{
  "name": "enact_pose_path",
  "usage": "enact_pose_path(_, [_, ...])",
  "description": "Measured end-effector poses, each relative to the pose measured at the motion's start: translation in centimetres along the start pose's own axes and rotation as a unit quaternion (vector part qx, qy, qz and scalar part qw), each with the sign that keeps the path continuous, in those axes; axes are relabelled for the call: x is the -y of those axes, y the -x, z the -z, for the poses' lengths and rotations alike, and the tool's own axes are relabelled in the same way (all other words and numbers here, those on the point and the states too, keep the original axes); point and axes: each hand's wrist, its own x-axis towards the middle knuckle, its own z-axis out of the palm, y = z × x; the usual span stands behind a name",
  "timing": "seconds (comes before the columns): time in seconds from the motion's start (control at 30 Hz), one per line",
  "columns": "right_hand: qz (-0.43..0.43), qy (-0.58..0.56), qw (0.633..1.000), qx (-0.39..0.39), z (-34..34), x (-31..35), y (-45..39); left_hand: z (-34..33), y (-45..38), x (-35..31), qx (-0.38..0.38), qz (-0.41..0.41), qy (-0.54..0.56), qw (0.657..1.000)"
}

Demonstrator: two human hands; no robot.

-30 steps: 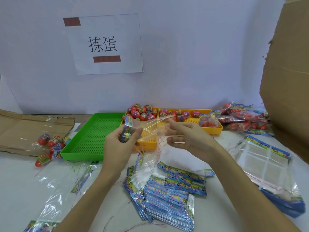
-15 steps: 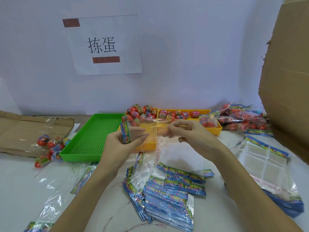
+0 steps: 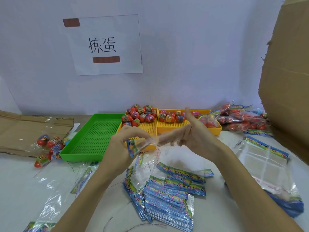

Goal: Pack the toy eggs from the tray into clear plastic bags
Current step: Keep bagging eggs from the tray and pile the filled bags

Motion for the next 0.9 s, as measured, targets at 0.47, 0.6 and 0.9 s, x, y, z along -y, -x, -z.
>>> enact_pose_path(0.47, [0.120, 0.164, 0.944, -0.260, -1.1, -0.8, -0.8, -0.6, -1.0, -0.2, -0.078, 0.281, 0.309, 0.905])
enact_pose_path(0.6, [0.169, 0.250, 0.917, -0.262, -2.0, -0.8, -1.2, -0.8, -0.5, 0.3, -0.027, 0.300, 0.278, 0.912])
enact_pose_path(0.9, [0.173, 0.248, 0.926, -0.224, -3.3, -1.1, -1.7, -0.9, -0.2, 0.5, -0.047, 0.138, 0.068, 0.987])
